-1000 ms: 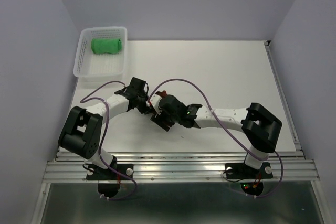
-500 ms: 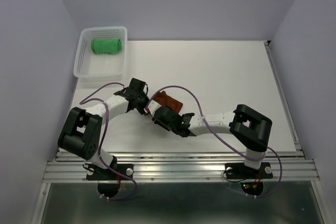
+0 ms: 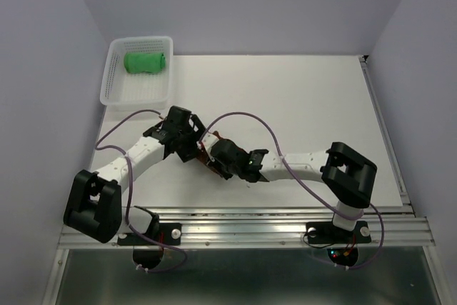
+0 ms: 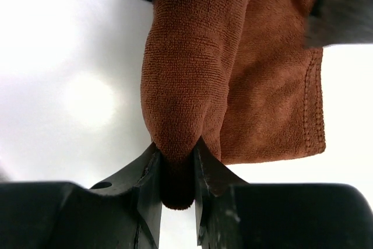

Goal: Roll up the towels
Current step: Roll the towel

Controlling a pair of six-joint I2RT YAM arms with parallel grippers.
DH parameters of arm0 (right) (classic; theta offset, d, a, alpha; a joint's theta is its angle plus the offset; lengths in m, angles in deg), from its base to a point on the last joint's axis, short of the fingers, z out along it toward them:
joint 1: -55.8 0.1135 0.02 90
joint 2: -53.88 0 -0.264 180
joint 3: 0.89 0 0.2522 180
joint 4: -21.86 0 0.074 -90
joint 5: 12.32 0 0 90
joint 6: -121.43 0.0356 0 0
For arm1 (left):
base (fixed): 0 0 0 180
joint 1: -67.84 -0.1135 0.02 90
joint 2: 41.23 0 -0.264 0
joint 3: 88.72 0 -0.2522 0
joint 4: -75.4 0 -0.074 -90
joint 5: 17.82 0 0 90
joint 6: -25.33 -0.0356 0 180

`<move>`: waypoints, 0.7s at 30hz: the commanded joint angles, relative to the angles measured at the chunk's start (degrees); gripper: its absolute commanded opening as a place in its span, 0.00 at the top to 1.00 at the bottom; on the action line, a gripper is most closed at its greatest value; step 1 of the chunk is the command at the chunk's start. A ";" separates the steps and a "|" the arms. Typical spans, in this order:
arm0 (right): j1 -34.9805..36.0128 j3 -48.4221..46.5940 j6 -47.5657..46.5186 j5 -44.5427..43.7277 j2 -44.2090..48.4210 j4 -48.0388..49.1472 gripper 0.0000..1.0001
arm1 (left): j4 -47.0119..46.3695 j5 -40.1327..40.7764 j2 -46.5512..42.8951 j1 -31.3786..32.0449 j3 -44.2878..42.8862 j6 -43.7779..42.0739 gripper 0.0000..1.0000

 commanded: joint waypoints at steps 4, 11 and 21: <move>-4.47 -4.90 7.99 19.40 1.95 -8.25 0.91 | 5.81 3.89 -5.36 0.41 -1.79 -1.96 0.06; -14.23 -7.01 13.26 35.93 -0.59 -9.31 0.90 | 6.25 5.83 -7.47 -0.12 -0.21 -1.69 0.03; -24.25 -11.49 20.11 58.57 -9.63 -9.39 0.94 | 3.27 3.73 -6.95 -0.82 2.43 -2.04 0.03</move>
